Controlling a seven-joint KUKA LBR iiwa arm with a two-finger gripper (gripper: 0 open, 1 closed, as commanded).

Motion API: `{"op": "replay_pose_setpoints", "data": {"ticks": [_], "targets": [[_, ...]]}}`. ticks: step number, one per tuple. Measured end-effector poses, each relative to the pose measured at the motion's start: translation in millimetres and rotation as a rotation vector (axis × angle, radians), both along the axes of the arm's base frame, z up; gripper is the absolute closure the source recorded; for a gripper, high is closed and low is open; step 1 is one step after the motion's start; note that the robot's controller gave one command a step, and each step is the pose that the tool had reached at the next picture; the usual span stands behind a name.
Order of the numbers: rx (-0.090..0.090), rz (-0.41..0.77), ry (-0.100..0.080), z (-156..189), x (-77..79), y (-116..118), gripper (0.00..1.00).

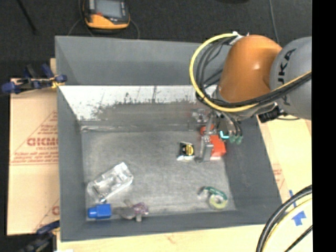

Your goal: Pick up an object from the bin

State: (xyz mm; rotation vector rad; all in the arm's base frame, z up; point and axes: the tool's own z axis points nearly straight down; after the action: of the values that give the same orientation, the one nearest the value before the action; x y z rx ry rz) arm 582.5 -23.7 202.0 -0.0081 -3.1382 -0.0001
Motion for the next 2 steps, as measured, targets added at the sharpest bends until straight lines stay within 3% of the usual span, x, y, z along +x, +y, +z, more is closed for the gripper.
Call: {"op": "replay_pose_setpoints", "data": {"ticks": [1,2], "targets": [[-0.002,-0.007,-0.003,-135.7,32.7,-31.5,0.0],[0.0,-0.136,-0.011,-100.1,28.9,-29.9,0.0]]}}
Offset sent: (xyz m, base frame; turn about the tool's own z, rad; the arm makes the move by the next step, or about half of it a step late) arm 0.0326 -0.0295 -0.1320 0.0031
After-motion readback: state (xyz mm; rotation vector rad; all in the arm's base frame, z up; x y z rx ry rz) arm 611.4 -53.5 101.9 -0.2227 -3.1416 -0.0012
